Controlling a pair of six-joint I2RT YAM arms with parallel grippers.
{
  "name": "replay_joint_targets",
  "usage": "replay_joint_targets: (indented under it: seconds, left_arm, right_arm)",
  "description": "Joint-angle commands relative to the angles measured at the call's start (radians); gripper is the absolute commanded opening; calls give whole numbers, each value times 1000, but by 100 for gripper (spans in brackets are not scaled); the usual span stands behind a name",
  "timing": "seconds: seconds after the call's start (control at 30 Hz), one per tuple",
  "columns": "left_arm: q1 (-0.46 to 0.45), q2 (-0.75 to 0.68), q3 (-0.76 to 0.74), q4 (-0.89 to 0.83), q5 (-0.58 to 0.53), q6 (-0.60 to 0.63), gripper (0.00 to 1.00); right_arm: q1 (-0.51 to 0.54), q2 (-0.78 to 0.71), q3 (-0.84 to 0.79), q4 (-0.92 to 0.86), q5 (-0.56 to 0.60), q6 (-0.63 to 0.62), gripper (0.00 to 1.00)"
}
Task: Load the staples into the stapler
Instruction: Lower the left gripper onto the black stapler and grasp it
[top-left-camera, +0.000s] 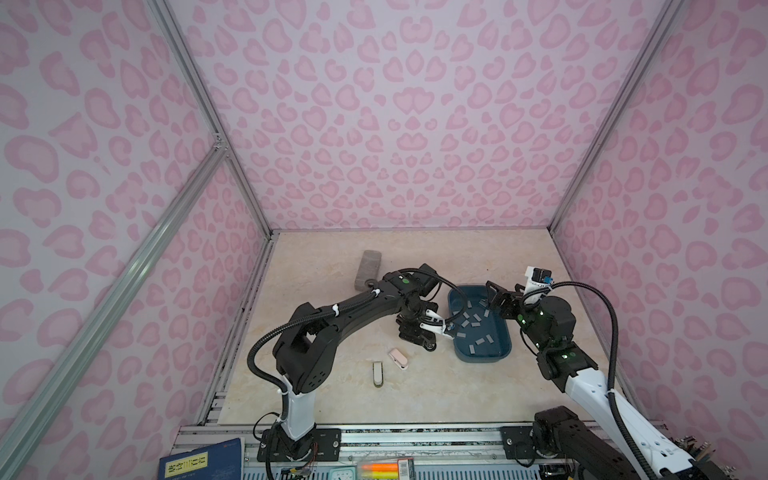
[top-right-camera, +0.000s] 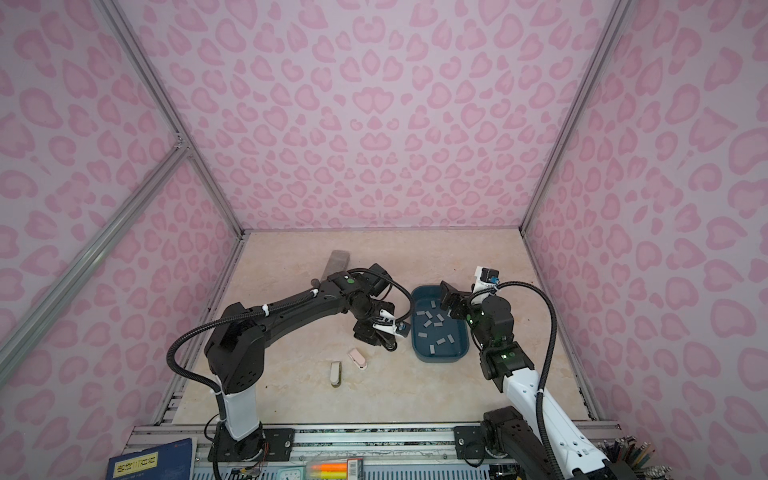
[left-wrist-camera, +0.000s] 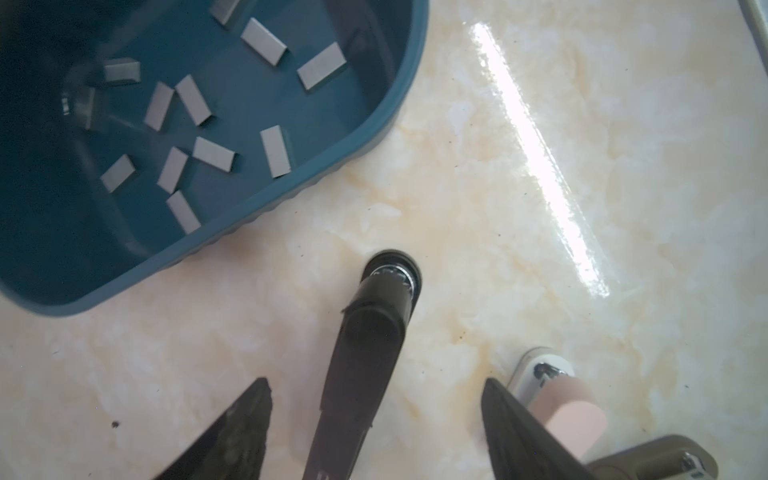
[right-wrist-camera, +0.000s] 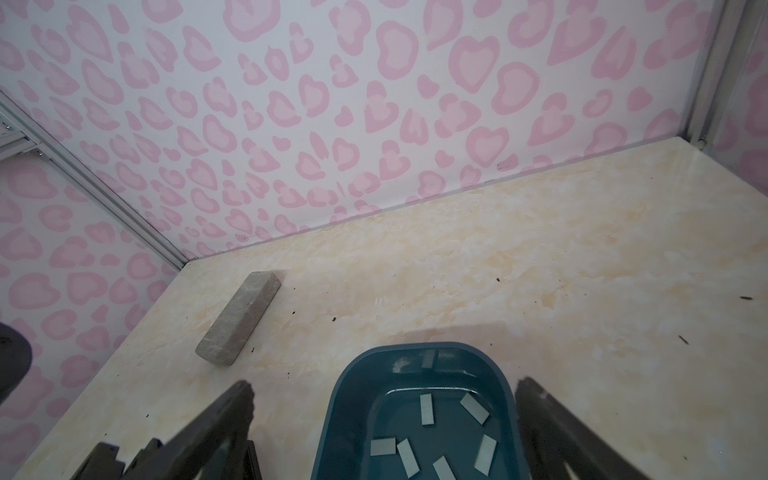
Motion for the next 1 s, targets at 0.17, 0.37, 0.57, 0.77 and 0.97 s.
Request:
replay_joint_targets:
  seconds: [0.17,0.37,0.57,0.77,0.97]
  left_arm:
    - [-19,103,94,-81,-97,8,78]
    - [-21,183,144,-136,-123,23,68]
    - [-21,198,172,-171,-115,22,53]
    - [-23,184,182,-181,-89,22,49]
    - [-33,191,184,-185,-90,28,46]
  right_arm:
    - [-1,-7,-11,11,17,3,98]
    - [-1,-16,-9,-7,33,-6,98]
    - [-2,-32,-23,4,32,-2,98]
    - [-1,-25,-21,1,32,0,98]
    - [-2,-35,-24,-2,32,5,98]
